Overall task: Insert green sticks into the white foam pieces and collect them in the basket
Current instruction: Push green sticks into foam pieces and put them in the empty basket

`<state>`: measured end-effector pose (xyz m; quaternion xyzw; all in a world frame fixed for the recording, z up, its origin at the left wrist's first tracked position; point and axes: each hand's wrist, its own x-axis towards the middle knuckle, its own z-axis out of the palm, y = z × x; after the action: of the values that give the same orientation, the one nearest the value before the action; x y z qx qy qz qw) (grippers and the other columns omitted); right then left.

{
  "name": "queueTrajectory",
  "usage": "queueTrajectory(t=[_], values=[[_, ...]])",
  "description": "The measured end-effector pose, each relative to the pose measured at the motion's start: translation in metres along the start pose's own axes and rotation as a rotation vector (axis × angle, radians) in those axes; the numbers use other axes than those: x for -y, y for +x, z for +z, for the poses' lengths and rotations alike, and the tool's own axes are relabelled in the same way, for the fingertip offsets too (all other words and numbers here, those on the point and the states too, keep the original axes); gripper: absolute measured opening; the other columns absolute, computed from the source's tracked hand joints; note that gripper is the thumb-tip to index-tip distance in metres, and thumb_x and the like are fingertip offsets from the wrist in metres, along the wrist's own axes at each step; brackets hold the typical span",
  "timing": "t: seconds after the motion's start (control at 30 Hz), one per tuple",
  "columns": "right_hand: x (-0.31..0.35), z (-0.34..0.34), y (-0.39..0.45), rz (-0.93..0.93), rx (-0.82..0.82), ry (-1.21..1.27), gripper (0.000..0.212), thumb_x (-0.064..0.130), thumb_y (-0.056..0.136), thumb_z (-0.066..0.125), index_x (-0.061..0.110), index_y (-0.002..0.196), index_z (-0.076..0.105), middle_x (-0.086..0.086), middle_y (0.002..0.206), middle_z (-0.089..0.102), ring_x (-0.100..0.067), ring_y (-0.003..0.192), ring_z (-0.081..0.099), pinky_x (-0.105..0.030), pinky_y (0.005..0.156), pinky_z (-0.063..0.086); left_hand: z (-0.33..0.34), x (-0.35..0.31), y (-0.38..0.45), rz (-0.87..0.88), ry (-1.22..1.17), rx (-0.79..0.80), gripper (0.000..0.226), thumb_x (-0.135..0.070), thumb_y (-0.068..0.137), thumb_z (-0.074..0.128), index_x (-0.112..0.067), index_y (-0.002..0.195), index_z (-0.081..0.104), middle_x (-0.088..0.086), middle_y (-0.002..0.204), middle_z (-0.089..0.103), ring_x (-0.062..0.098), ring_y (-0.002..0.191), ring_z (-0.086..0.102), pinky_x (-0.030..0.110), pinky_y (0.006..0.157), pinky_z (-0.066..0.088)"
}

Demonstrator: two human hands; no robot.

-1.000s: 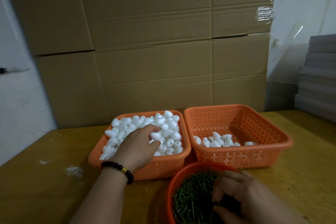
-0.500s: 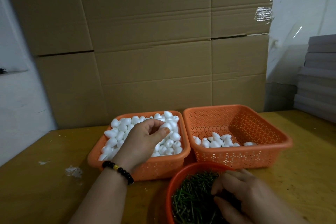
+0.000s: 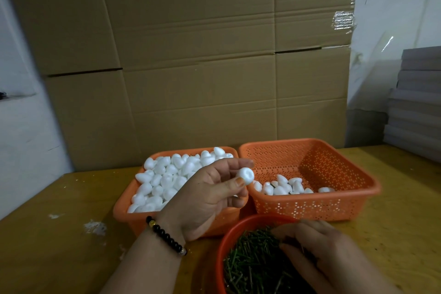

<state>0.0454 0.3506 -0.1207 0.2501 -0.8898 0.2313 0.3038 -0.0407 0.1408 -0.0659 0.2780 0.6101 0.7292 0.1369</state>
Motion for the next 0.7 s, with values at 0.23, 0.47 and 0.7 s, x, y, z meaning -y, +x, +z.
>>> queueTrajectory(t=[0.23, 0.47, 0.7], values=[[0.000, -0.001, 0.002, 0.024, -0.135, 0.124, 0.023, 0.018, 0.076, 0.070, 0.028, 0.097, 0.071, 0.021, 0.095, 0.066, 0.008, 0.087, 0.063, -0.013, 0.073, 0.050, 0.004, 0.002, -0.001, 0.030, 0.085, -0.005, 0.030, -0.008, 0.079, 0.064, -0.011, 0.109, 0.059, 0.013, 0.105, 0.070, 0.021, 0.096, 0.064, 0.027, 0.074, 0.050], [0.001, 0.000, 0.003, 0.046, -0.247, 0.162, 0.020, 0.014, 0.075, 0.069, 0.026, 0.090, 0.071, 0.018, 0.090, 0.065, 0.005, 0.081, 0.064, -0.012, 0.069, 0.049, 0.011, 0.003, 0.001, 0.058, -0.045, -0.044, 0.034, 0.000, 0.076, 0.064, -0.008, 0.108, 0.056, 0.016, 0.102, 0.067, 0.022, 0.084, 0.068, 0.031, 0.071, 0.055], [-0.002, 0.002, 0.002, 0.040, -0.315, 0.193, 0.019, 0.010, 0.072, 0.070, 0.021, 0.086, 0.070, 0.015, 0.085, 0.067, 0.002, 0.075, 0.065, -0.018, 0.064, 0.052, 0.017, 0.005, 0.001, 0.039, -0.089, -0.099, 0.027, 0.012, 0.071, 0.062, -0.007, 0.090, 0.067, 0.011, 0.096, 0.068, 0.024, 0.087, 0.069, 0.031, 0.073, 0.057]])
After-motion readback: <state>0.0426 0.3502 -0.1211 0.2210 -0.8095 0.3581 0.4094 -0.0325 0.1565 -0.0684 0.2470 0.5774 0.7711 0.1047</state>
